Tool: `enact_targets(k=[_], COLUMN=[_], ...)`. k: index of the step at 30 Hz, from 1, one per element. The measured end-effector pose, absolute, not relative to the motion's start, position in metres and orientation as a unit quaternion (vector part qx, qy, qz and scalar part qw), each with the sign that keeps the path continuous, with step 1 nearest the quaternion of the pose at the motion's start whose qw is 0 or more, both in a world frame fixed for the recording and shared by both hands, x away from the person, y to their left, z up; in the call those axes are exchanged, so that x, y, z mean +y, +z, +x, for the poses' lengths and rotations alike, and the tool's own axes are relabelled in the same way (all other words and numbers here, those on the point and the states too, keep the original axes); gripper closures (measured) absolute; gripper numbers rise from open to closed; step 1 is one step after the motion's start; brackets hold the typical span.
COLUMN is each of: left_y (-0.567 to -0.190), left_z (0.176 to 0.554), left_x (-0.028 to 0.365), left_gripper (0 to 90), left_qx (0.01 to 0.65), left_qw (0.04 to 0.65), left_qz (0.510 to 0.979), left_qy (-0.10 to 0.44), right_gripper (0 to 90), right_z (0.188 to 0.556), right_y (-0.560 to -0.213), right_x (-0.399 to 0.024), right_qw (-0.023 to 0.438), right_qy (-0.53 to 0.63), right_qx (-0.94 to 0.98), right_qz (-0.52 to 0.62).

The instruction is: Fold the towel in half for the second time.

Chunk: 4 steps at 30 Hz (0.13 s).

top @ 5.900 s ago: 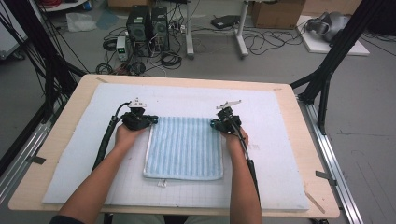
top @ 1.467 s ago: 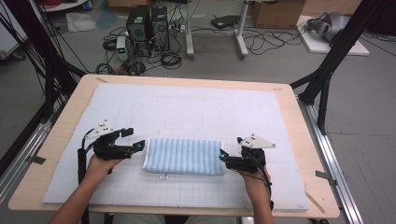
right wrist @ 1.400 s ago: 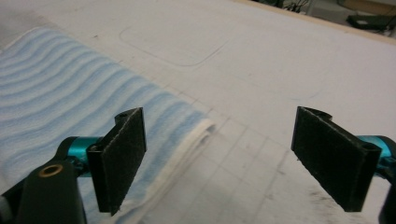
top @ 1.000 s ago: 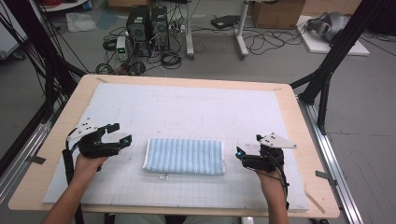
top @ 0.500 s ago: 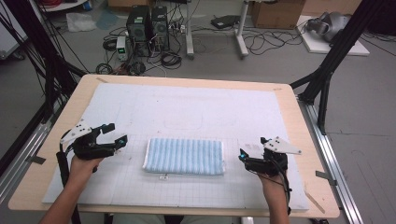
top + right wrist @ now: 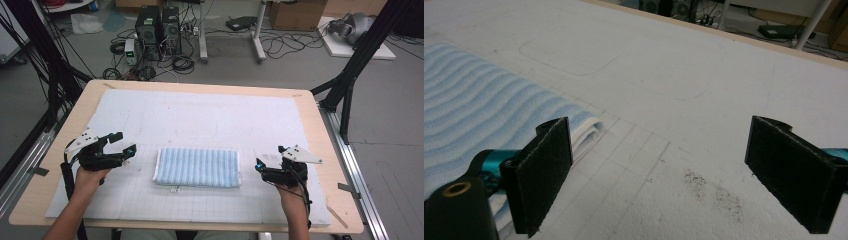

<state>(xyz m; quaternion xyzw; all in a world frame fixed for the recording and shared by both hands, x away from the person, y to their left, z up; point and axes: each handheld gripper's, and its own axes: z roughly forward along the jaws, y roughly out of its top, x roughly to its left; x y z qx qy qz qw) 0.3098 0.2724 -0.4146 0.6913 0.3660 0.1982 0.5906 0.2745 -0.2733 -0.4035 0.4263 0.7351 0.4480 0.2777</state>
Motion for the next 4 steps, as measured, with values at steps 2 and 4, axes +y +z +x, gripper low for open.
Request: enact_targets(k=[2, 4], left_y=[-0.4146, -0.4143], left_z=[0.31, 0.3104], left_x=[0.2721, 0.2721], left_gripper=[19.8, 20.0], left_qx=[0.365, 0.364], left_qw=[0.591, 0.592], left_qz=[0.692, 0.691], left_qy=[0.198, 0.198], right_gripper=[11.0, 11.0], right_z=[0.2746, 0.2754], right_y=[-0.4038, -0.4043], right_x=[-0.2732, -0.2731], right_qw=[0.277, 0.277], right_qy=[0.449, 0.449], right_qx=[0.734, 0.735], right_qz=[0.428, 0.425])
